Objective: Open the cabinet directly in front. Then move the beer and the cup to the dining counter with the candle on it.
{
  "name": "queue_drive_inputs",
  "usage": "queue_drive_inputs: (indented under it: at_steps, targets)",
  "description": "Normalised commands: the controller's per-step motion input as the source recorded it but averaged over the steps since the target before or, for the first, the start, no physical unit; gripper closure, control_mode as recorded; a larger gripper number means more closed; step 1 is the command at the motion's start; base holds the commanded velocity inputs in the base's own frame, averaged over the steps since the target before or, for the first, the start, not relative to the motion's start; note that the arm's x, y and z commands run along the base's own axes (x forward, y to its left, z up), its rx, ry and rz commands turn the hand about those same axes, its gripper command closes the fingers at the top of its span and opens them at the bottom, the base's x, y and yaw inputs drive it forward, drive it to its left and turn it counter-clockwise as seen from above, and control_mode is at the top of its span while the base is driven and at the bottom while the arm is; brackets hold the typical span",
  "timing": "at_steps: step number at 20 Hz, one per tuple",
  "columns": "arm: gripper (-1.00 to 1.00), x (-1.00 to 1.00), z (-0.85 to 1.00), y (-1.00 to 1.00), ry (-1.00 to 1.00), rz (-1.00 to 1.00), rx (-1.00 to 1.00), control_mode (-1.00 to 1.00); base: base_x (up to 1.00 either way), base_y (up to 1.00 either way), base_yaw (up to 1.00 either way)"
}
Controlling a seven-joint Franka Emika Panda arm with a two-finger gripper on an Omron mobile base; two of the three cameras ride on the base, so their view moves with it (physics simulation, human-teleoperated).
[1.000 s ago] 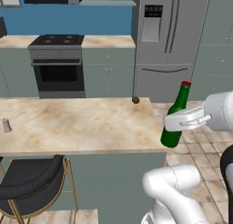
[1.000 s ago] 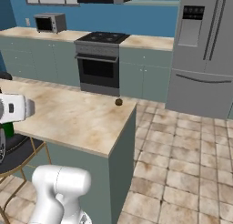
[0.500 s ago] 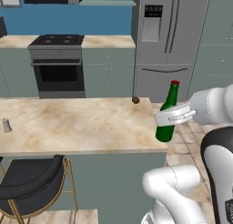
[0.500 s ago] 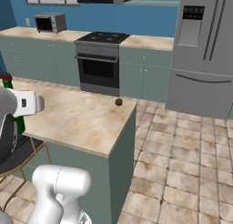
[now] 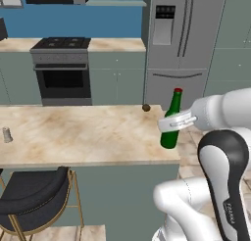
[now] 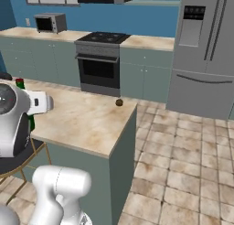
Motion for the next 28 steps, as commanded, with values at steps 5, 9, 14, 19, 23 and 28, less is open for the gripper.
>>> queue_drive_inputs:
  at_steps: [5,9,14,19,23,28]
  targets:
    - [1.0,0.42,-0.17,0.05,0.0,0.0,0.0,-1.0,0.0,0.0,0.0]
    - [1.0,0.44,-0.19,0.1,0.0,0.0,0.0,-1.0,0.0,0.0,0.0]
    - [1.0,0.46,-0.2,0.11,0.0,0.0,0.0,-1.0,0.0,0.0,0.0]
    - [1.0,0.46,-0.18,0.1,0.0,0.0,-0.01,-1.0,0.0,0.0,0.0]
    - [1.0,0.47,-0.19,0.06,0.0,0.0,-0.01,-1.0,0.0,0.0,0.0]
    - [1.0,0.49,-0.21,0.07,0.0,0.0,-0.02,-1.0,0.0,0.0,0.0]
